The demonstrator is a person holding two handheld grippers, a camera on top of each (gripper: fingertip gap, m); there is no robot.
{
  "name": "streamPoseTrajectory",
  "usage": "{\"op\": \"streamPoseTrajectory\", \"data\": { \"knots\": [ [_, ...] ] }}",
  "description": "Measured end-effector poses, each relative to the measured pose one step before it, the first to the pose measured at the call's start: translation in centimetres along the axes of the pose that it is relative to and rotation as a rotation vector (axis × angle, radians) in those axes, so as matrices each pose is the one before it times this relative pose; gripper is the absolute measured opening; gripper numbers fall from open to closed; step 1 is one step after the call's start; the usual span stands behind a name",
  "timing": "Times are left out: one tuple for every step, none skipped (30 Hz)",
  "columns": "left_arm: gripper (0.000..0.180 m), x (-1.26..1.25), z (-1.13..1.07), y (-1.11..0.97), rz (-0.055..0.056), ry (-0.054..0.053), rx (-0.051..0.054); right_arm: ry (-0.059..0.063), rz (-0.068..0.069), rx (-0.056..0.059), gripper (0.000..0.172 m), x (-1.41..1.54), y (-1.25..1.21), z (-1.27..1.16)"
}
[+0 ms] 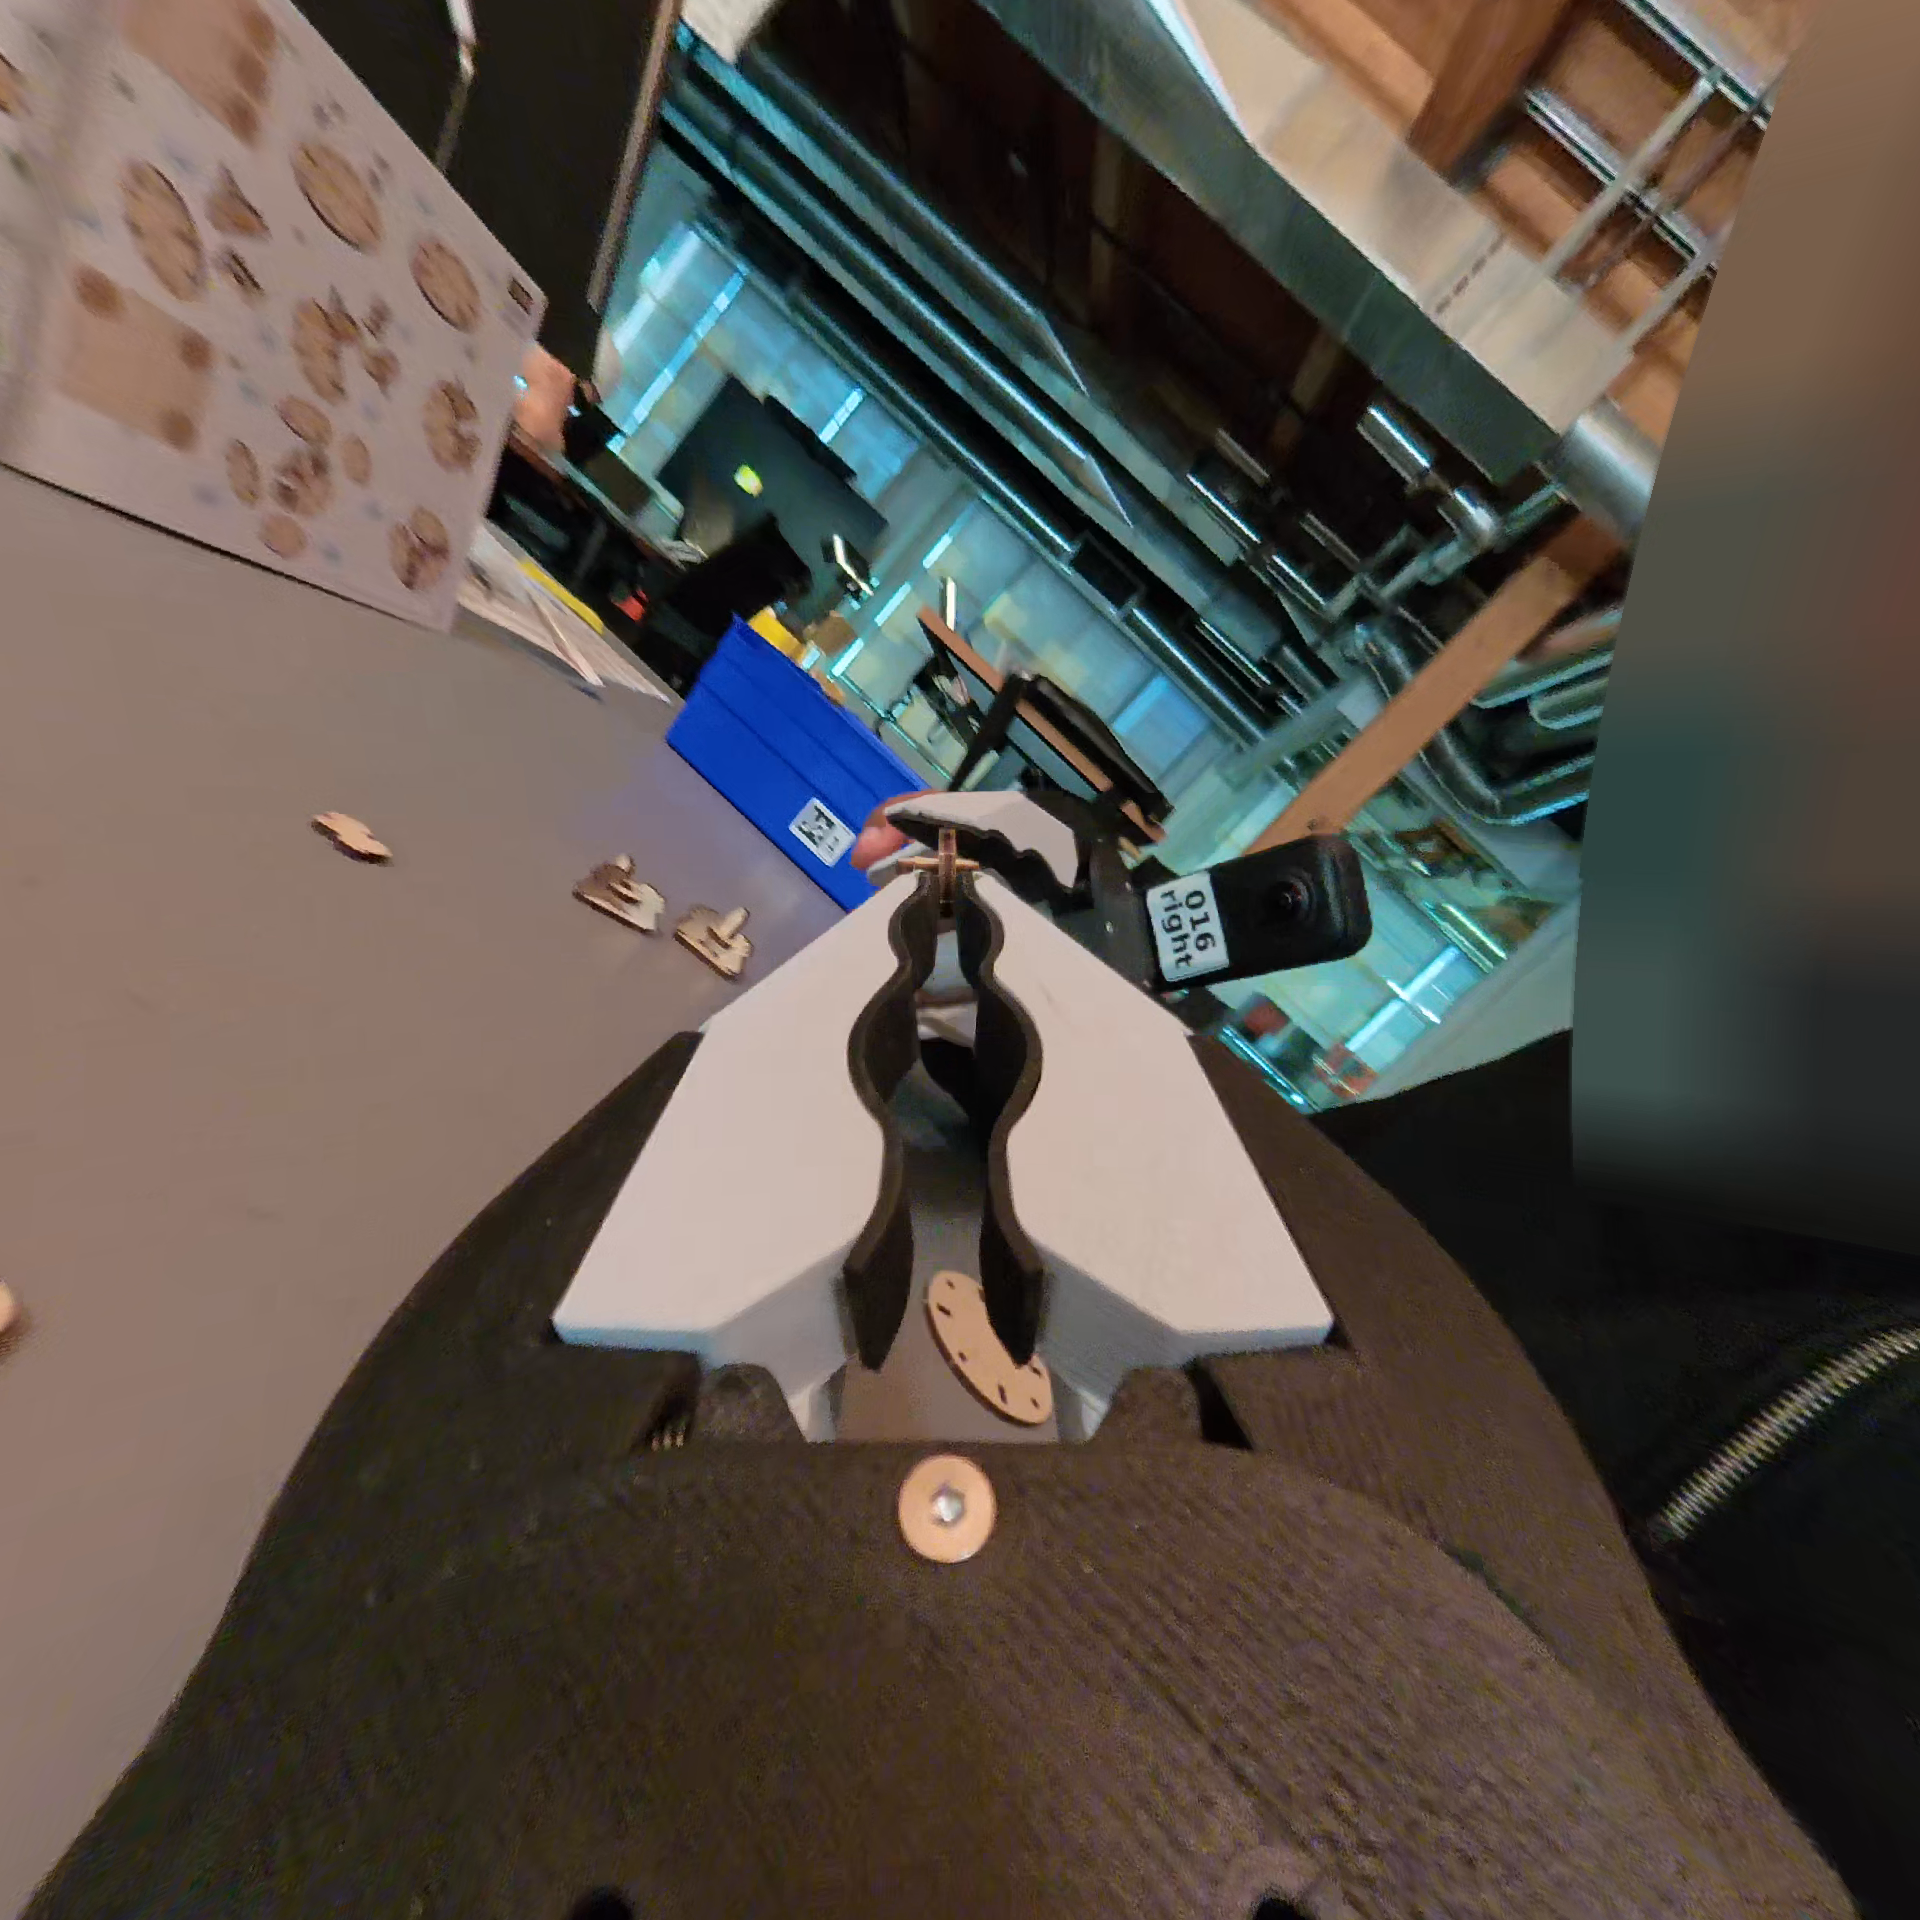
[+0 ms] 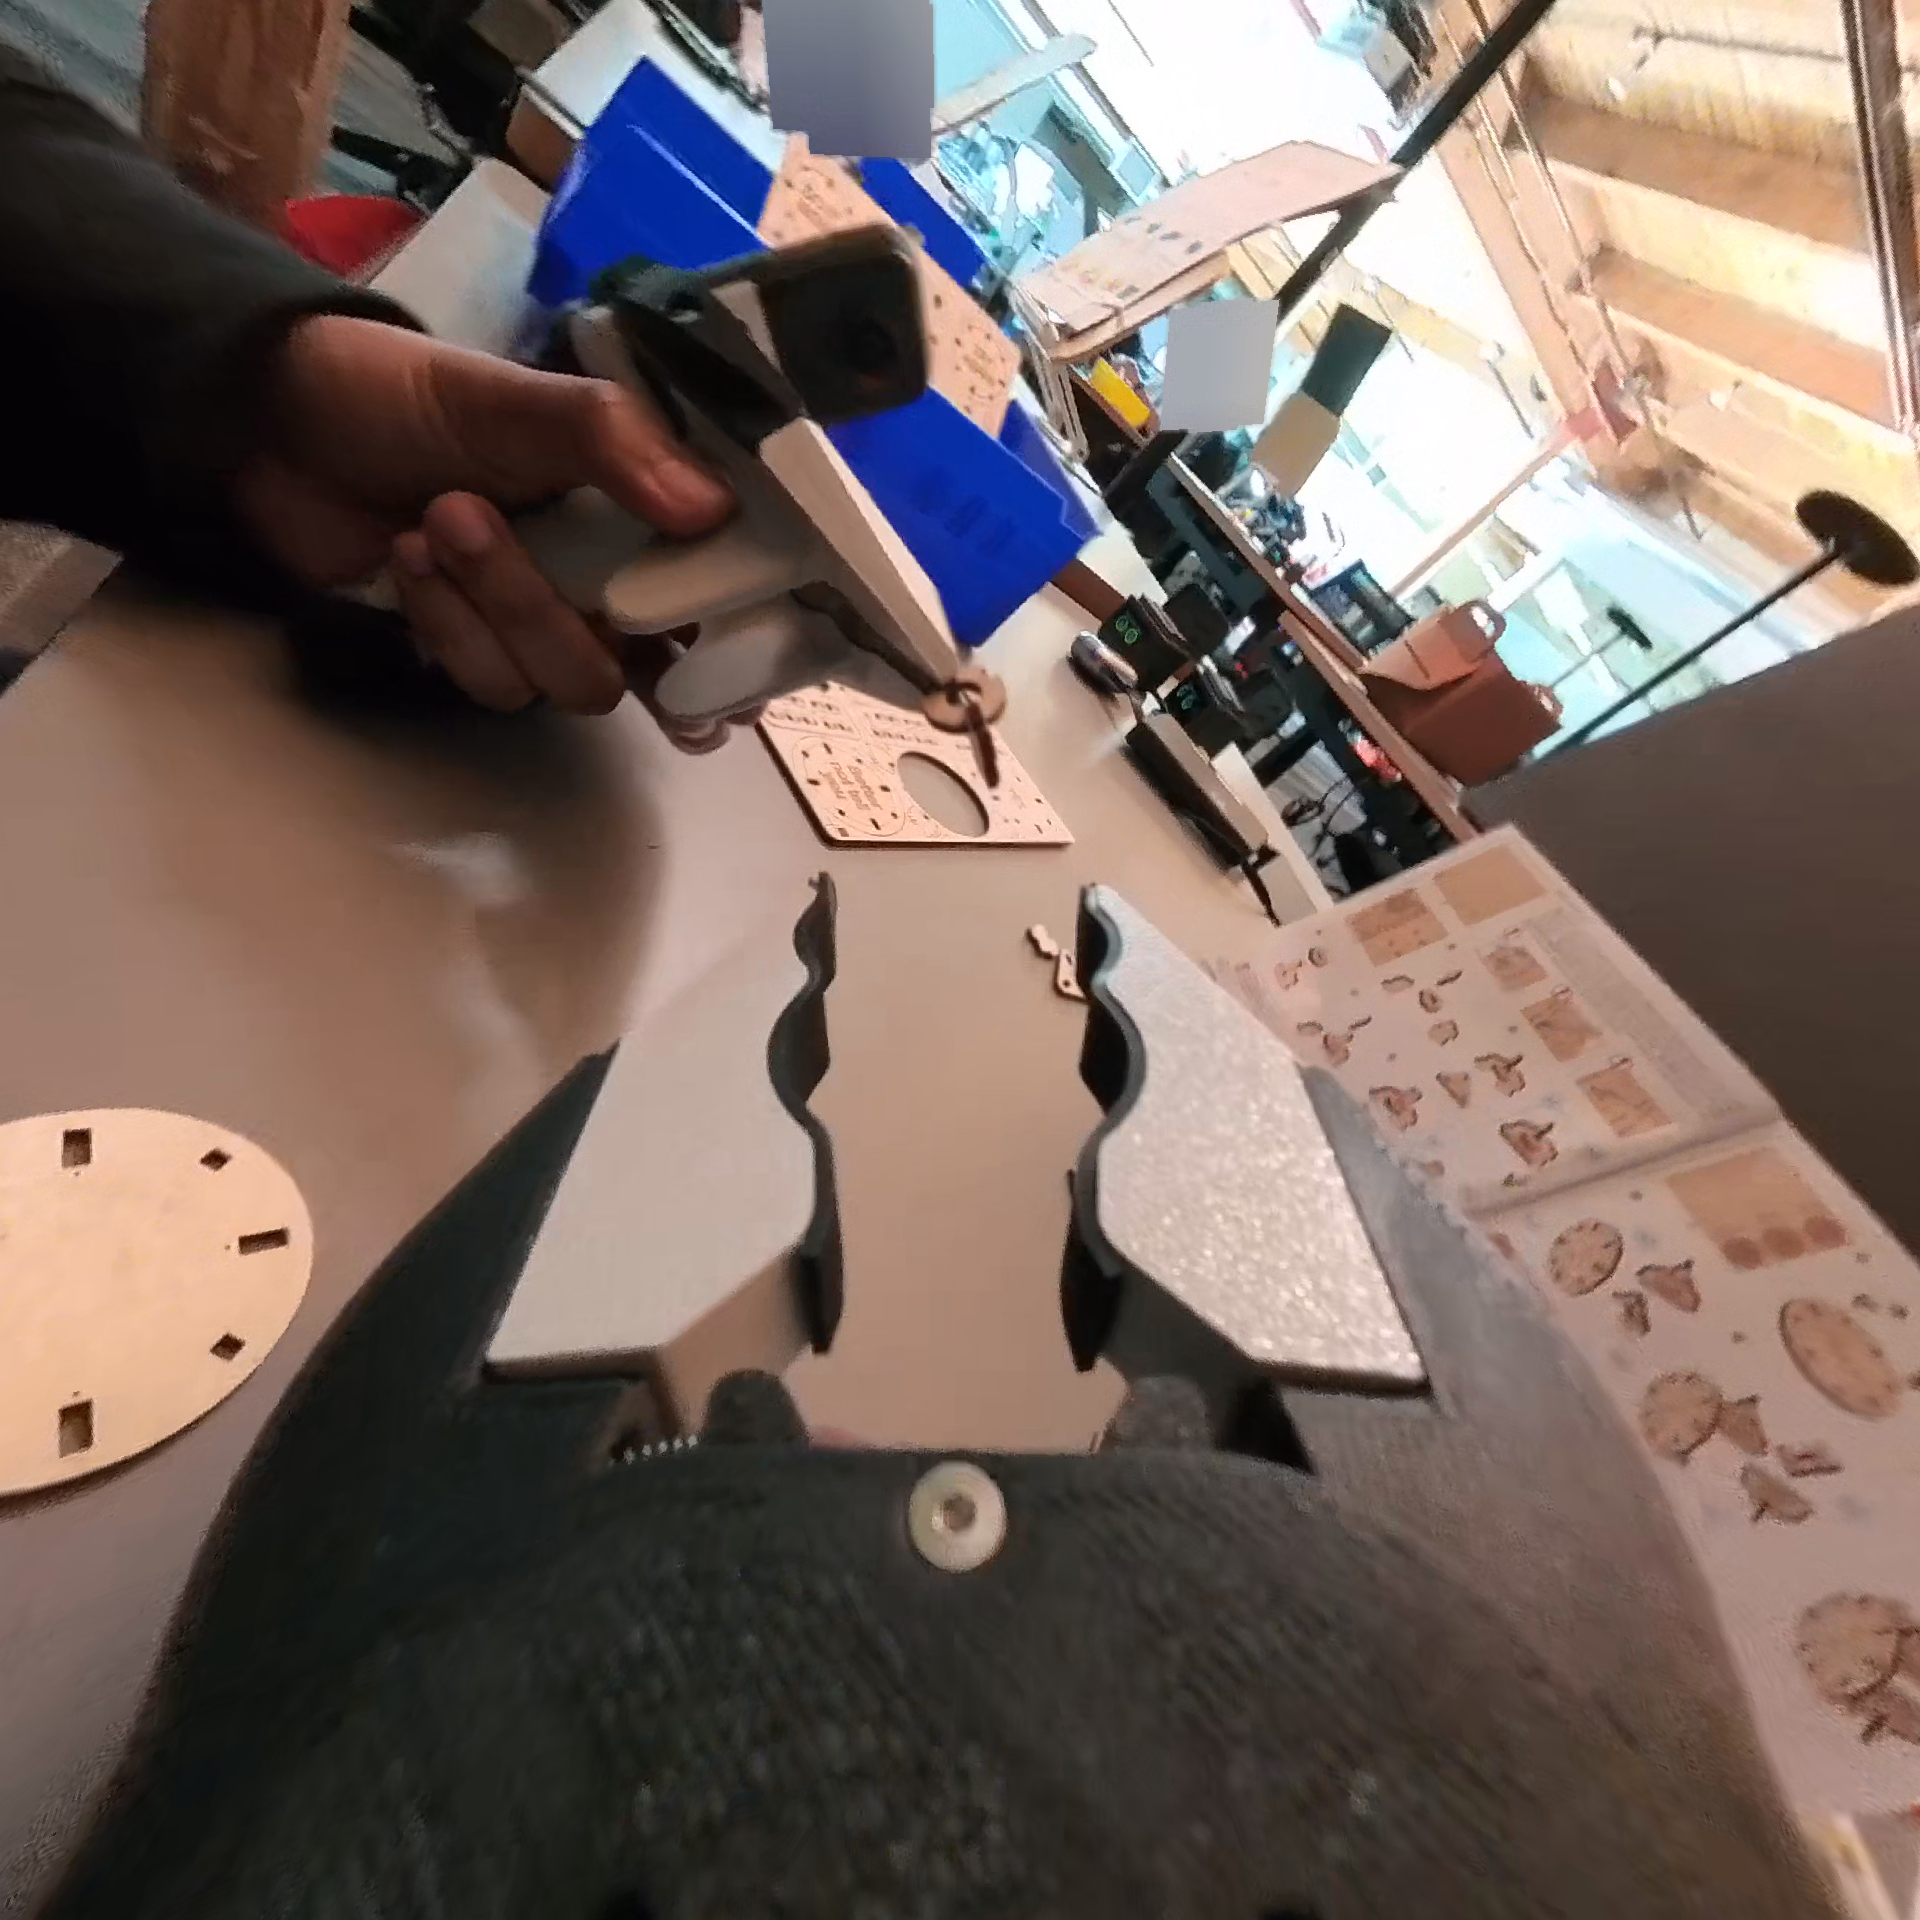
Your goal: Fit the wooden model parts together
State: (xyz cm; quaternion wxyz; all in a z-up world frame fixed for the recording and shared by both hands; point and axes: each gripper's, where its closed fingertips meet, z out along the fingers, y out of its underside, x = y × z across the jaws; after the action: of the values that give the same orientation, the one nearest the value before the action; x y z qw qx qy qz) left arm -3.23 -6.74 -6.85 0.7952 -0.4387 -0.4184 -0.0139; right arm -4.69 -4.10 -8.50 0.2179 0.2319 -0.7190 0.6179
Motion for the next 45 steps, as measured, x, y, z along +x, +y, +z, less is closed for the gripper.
{"op": "streamPoseTrajectory", "data": {
  "knots": [
    [0.002,-0.284,-0.164,-0.286,0.0140,-0.0239,0.0150,0.0301,0.0424,-0.0236,0.044,0.796,0.483,-0.034],
    [0.002,-0.216,-0.139,-0.246,0.0136,-0.0205,0.0135,0.0333,0.0565,-0.0446,0.043,0.963,0.788,-0.013],
    [0.002,-0.192,-0.109,-0.198,0.0099,-0.0178,0.0108,0.0246,0.0799,-0.0592,0.040,0.978,1.013,0.052],
    [0.002,-0.178,-0.077,-0.146,0.0040,-0.0135,0.0085,0.0114,0.1054,-0.0592,0.034,0.943,1.012,0.130],
    [0.002,-0.119,-0.048,-0.111,0.0000,-0.0073,0.0065,-0.0118,0.1168,-0.0440,0.031,0.689,0.743,0.192],
    [0.002,-0.105,-0.049,-0.081,-0.0016,-0.0052,0.0049,-0.0340,0.1049,-0.0283,0.032,0.368,0.438,0.237],
    [0.002,-0.079,-0.019,-0.051,-0.0021,-0.0037,0.0029,-0.0333,0.0751,-0.0228,0.032,0.313,0.251,0.267],
    [0.002,-0.058,-0.014,-0.038,-0.0008,-0.0036,0.0021,-0.0162,0.0377,-0.0202,0.030,0.410,0.059,0.277],
    [0.002,-0.072,-0.014,-0.048,0.0018,-0.0054,0.0027,-0.0033,0.0054,-0.0152,0.031,0.328,-0.148,0.268],
    [0.002,-0.098,-0.028,-0.077,0.0029,-0.0081,0.0045,-0.0142,-0.0169,-0.0055,0.035,-0.131,-0.374,0.235],
    [0.002,-0.129,-0.055,-0.116,0.0020,-0.0088,0.0074,-0.0444,-0.0266,0.0141,0.040,-0.836,-0.656,0.219],
    [0.002,-0.107,-0.074,-0.157,0.0012,-0.0070,0.0097,-0.0603,-0.0226,0.0393,0.039,-1.308,-0.927,0.197],
    [0.003,-0.060,-0.082,-0.148,-0.0011,-0.0018,0.0092,-0.0557,-0.0201,0.0575,0.039,-1.372,-1.104,0.287],
    [0.002,0.028,-0.052,-0.085,-0.0063,0.0064,0.0048,-0.0403,-0.0314,0.0600,0.039,-1.220,-1.008,0.333],
    [0.003,0.111,-0.002,0.031,-0.0109,0.0140,-0.0037,-0.0168,-0.0557,0.0495,0.040,-0.967,-0.725,0.310],
    [0.003,0.248,0.049,0.147,-0.0152,0.0245,-0.0112,-0.0022,-0.0910,0.0298,0.041,-0.865,-0.354,0.185],
    [0.003,0.275,0.086,0.214,-0.0213,0.0285,-0.0152,0.0070,-0.1294,0.0076,0.042,-0.845,-0.023,0.031],
    [0.003,0.225,0.106,0.245,-0.0245,0.0258,-0.0159,0.0288,-0.1569,-0.0096,0.038,-0.566,0.162,-0.107],
    [0.003,0.259,0.139,0.343,-0.0257,0.0290,-0.0221,0.0448,-0.1634,-0.0188,0.028,-0.329,0.243,-0.219],
    [0.002,0.381,0.191,0.471,-0.0266,0.0373,-0.0328,0.0401,-0.1360,-0.0164,0.014,-0.295,0.183,-0.273],
    [0.002,0.233,0.184,0.420,-0.0208,0.0248,-0.0301,0.0211,-0.0769,-0.0081,0.004,-0.330,0.051,-0.246],
    [0.002,0.047,0.129,0.218,-0.0021,0.0038,-0.0140,0.0051,-0.0140,0.0006,0.005,-0.250,-0.055,-0.226],
    [0.002,0.058,0.066,0.145,0.0133,-0.0027,-0.0069,0.0037,0.0238,0.0124,0.008,-0.007,-0.190,-0.255],
    [0.002,0.048,0.083,0.170,0.0131,-0.0030,-0.0095,0.0029,0.0323,0.0204,0.014,0.165,-0.274,-0.296],
    [0.002,0.036,0.112,0.223,0.0058,-0.0007,-0.0137,-0.0033,0.0300,0.0202,0.020,0.186,-0.251,-0.291],
    [0.002,0.101,0.128,0.266,-0.0005,0.0069,-0.0171,-0.0116,0.0291,0.0213,0.023,0.105,-0.263,-0.239],
    [0.002,0.155,0.152,0.325,-0.0061,0.0129,-0.0209,-0.0180,0.0304,0.0232,0.027,-0.006,-0.327,-0.184],
    [0.002,0.149,0.151,0.316,-0.0086,0.0135,-0.0218,-0.0202,0.0257,0.0196,0.029,-0.138,-0.313,-0.123],
    [0.002,0.154,0.143,0.282,-0.0081,0.0132,-0.0184,-0.0193,0.0120,0.0145,0.030,-0.251,-0.273,-0.085],
    [0.002,0.187,0.136,0.275,-0.0115,0.0163,-0.0177,-0.0162,-0.0022,0.0084,0.030,-0.319,-0.201,-0.057],
    [0.002,0.207,0.123,0.271,-0.0190,0.0205,-0.0165,-0.0118,-0.0095,0.0017,0.029,-0.312,-0.102,0.008],
    [0.002,0.280,0.139,0.306,-0.0274,0.0275,-0.0185,-0.0097,-0.0108,-0.0028,0.027,-0.283,-0.031,0.042],
    [0.002,0.312,0.156,0.309,-0.0270,0.0310,-0.0191,-0.0085,-0.0087,-0.0037,0.027,-0.240,-0.028,0.061],
    [0.002,0.207,0.121,0.228,-0.0165,0.0199,-0.0129,-0.0057,-0.0056,-0.0040,0.026,-0.176,-0.013,0.072],
    [0.002,0.115,0.089,0.140,-0.0046,0.0093,-0.0081,-0.0075,-0.0033,-0.0041,0.025,-0.156,0.006,0.038],
    [0.002,0.025,0.029,0.052,0.0008,0.0015,-0.0025,-0.0084,-0.0025,-0.0016,0.024,-0.150,-0.026,0.001],
    [0.002,-0.018,-0.031,-0.050,-0.0010,-0.0011,0.0033,-0.0030,-0.0025,0.0041,0.021,-0.064,-0.109,-0.053],
    [0.002,-0.001,-0.051,-0.095,-0.0046,0.0020,0.0055,0.0009,-0.0017,0.0090,0.017,0.011,-0.183,-0.096],
    [0.002,-0.002,-0.041,-0.069,-0.0061,0.0036,0.0037,0.0014,0.0017,0.0092,0.015,0.040,-0.187,-0.083],
    [0.002,-0.053,-0.027,-0.054,-0.0050,-0.0011,0.0029,0.0004,0.0047,0.0045,0.015,0.048,-0.091,-0.054],
    [0.002,-0.018,-0.003,0.007,-0.0012,-0.0013,-0.0001,-0.0014,0.0037,-0.0001,0.013,0.015,0.006,-0.024],
    [0.002,0.000,-0.002,0.024,0.0017,-0.0012,-0.0013,-0.0030,0.0020,-0.0008,0.012,-0.019,0.017,-0.004],
    [0.002,-0.006,0.010,0.025,0.0008,-0.0006,-0.0015,-0.0025,0.0033,0.0002,0.012,-0.011,0.001,-0.019],
    [0.002,0.001,0.011,0.024,-0.0012,0.0009,-0.0015,-0.0024,0.0046,0.0006,0.013,-0.024,0.004,-0.006],
    [0.002,0.043,0.014,0.041,-0.0012,0.0038,-0.0033,-0.0015,0.0041,0.0001,0.013,-0.012,0.018,0.002]
  ]
}}
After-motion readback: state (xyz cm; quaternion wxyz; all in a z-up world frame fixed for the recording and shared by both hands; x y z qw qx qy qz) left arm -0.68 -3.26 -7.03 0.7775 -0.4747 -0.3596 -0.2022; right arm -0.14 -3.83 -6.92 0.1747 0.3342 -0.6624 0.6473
